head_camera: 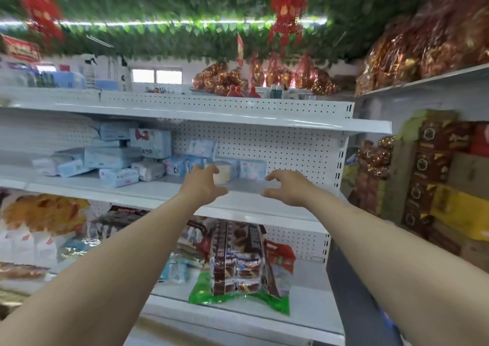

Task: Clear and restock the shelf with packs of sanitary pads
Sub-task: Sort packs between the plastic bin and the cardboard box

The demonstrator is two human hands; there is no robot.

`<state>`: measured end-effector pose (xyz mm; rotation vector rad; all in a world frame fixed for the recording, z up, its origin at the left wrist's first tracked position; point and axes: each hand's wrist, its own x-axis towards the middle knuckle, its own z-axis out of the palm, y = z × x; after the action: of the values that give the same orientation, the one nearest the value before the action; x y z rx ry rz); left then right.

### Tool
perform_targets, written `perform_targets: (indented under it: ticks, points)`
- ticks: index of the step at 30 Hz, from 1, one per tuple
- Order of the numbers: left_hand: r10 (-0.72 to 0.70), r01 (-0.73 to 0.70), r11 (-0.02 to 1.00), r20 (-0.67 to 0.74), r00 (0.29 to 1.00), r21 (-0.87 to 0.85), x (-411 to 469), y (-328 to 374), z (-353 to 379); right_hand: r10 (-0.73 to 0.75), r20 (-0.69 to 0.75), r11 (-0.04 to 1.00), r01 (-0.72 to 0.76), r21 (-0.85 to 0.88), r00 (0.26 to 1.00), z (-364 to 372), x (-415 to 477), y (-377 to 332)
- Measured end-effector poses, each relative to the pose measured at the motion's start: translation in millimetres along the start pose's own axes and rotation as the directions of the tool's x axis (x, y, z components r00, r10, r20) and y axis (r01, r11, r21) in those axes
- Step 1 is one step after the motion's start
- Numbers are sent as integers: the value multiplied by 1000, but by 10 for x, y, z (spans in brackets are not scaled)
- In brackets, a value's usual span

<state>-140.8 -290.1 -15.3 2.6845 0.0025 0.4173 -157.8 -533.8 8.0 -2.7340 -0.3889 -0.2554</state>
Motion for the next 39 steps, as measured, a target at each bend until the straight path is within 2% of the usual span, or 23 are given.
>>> perform_targets:
  ticks: [3, 8, 13, 21, 25, 28, 31, 34, 39]
  points:
    - [-1, 1, 1000, -22, 1000, -22, 198, -32, 18, 7, -19, 1000, -7, 31, 1000, 26, 195, -5]
    - [-39, 40, 997, 24, 999, -60, 577, -136, 167, 56, -23, 997, -55, 59, 998, 130, 572, -27]
    - [-71, 77, 991, 57, 996, -113, 1024, -337, 342, 104, -2, 994, -104, 32, 995, 285, 1053, 37]
    - [-63, 66, 988, 25, 998, -137, 1798, -677, 435, 186, -2, 982, -186, 39, 983, 531, 1895, 117]
    - [-74, 86, 981, 77, 994, -173, 2174, -769, 562, 247, 2, 969, -247, 9, 969, 624, 2331, 163]
    - [-32, 46, 990, 108, 994, -130, 2437, -797, 658, 289, -7, 957, -289, 11, 957, 703, 2644, 222]
    - [7, 6, 996, 137, 991, -90, 2617, -804, 715, 312, -31, 946, -308, 99, 949, 789, 2870, 318]
    - [6, 16, 990, 153, 988, -143, 2795, -906, 837, 316, -65, 941, -305, 146, 946, 855, 3018, 381]
    - [17, 10, 963, 95, 995, -271, 2998, -1102, 998, 346, -72, 933, -334, 137, 936, 966, 3239, 460]
